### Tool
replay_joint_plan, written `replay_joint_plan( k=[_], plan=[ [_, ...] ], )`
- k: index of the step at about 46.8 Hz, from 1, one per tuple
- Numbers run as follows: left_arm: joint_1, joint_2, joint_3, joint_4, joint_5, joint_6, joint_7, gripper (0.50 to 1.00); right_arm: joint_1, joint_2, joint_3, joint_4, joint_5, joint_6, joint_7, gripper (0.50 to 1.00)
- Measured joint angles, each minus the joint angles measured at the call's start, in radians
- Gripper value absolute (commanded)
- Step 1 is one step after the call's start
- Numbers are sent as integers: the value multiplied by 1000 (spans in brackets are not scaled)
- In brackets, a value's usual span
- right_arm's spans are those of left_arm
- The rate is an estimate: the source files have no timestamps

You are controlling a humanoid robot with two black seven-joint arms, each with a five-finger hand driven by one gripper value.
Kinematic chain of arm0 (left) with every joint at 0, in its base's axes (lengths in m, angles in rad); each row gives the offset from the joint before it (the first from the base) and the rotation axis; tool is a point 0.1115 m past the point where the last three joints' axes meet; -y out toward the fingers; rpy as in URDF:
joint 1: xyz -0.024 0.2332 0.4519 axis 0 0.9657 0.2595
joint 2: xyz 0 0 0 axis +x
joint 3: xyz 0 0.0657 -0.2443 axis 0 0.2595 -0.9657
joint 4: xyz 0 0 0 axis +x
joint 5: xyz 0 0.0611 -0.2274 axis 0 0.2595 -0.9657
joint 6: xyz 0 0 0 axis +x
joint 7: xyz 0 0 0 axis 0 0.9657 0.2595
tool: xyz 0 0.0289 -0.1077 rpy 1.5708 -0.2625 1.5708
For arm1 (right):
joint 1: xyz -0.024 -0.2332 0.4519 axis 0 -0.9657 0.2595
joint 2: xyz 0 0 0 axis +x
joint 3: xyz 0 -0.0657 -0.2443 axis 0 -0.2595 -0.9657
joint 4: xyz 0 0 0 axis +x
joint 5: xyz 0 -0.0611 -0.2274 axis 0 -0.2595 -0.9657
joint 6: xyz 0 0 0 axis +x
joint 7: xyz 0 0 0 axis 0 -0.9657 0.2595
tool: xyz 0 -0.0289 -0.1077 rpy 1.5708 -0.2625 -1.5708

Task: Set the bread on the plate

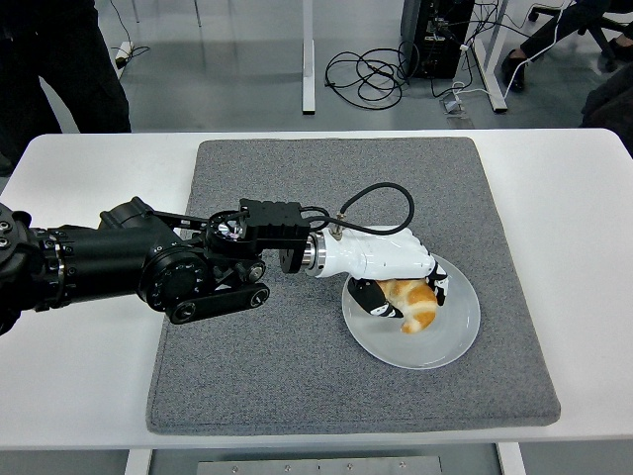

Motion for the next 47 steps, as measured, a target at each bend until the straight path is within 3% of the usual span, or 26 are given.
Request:
replay_joint_plan(
  k=[38, 40, 47],
  plan=[
    [50, 0, 16, 31, 2, 0, 0, 500, 0, 0, 0, 0, 0, 0, 0, 1000],
    [50, 0, 16, 31, 1, 0, 0, 600, 0, 0, 0, 0, 0, 0, 0, 1000],
    [49, 0, 16, 31, -1, 0, 2, 785, 0, 0, 0, 0, 0, 0, 0, 1000]
  ],
)
